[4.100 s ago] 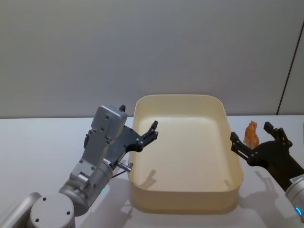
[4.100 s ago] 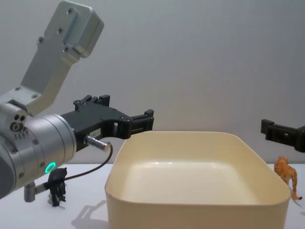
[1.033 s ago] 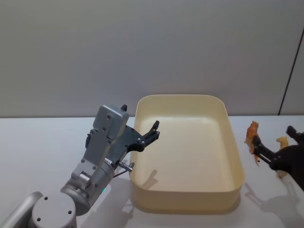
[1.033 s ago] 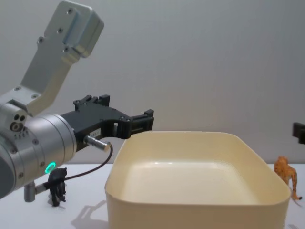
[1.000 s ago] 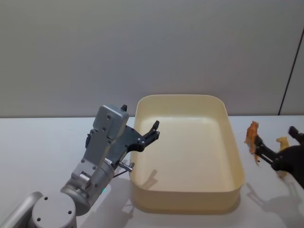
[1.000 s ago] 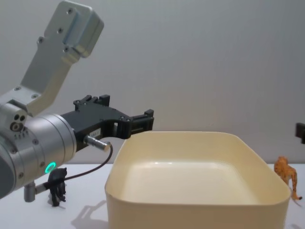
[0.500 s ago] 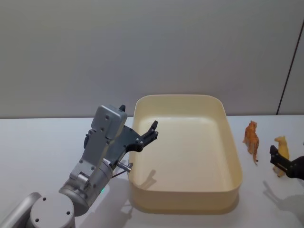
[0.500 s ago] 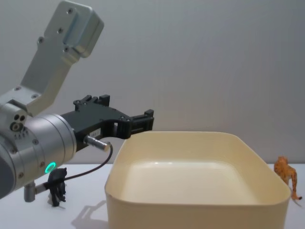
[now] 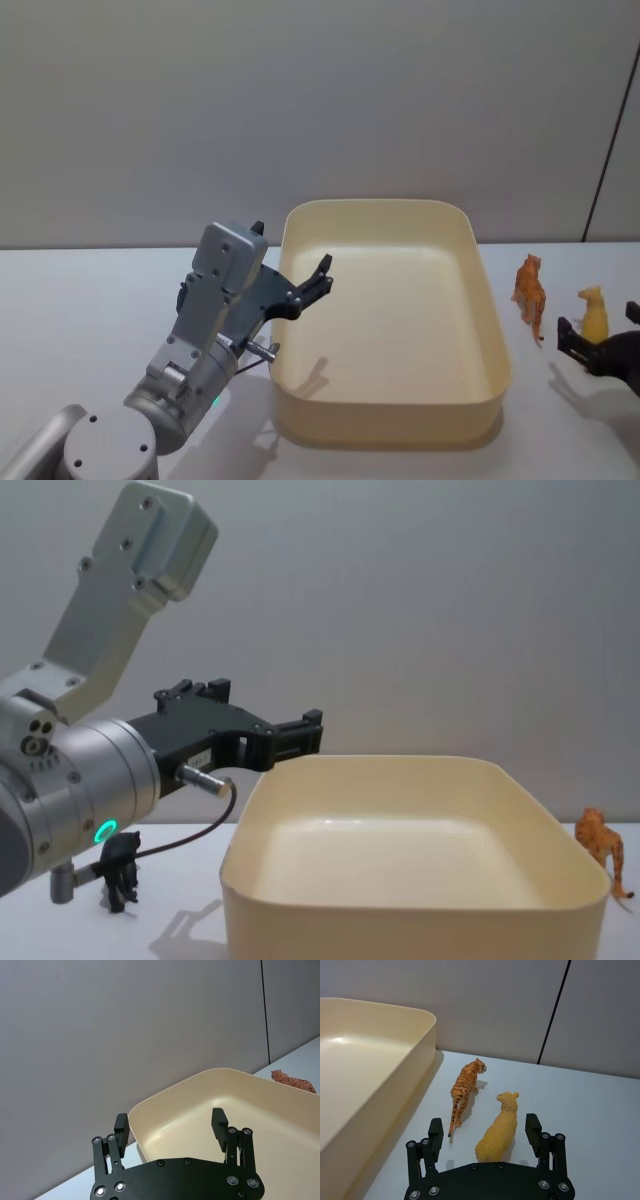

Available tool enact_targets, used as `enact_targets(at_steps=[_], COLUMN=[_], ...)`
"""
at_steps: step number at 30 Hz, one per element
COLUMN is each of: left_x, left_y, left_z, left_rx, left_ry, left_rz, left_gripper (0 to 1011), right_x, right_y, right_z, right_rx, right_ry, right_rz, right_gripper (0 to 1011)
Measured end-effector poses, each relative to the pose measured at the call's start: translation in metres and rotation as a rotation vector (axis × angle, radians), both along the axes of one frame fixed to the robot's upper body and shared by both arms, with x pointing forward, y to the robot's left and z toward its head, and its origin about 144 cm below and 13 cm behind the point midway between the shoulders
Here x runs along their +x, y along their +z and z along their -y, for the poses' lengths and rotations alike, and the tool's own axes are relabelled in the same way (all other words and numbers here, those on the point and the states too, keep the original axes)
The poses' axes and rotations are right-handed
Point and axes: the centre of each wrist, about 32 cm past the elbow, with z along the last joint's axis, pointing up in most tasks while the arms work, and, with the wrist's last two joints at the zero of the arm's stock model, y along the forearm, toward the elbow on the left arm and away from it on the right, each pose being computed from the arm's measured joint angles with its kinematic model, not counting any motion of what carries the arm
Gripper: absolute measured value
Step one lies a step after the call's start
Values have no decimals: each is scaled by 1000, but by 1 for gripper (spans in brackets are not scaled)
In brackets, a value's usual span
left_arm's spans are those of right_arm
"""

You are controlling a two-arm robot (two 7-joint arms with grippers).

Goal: Pick up the toy alternately with two hands and place it into the central storage box.

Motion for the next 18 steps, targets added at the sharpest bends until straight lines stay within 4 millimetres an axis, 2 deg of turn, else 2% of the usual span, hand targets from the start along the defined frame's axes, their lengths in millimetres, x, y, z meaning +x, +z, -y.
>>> enact_targets(at_steps=[14,18], left_x=[0,0], left_y=[0,0], left_z=[0,0], left_rx=[0,0], left_ry=[0,0], left_rz=[0,0], left_gripper=[1001,1001], right_x=[23,26], right_y=[-15,-18], right_z=[-9,-10], right_rx=[-55,-63], right_ry=[-67,-77], right_rz=[-44,-51], right_gripper=[999,929])
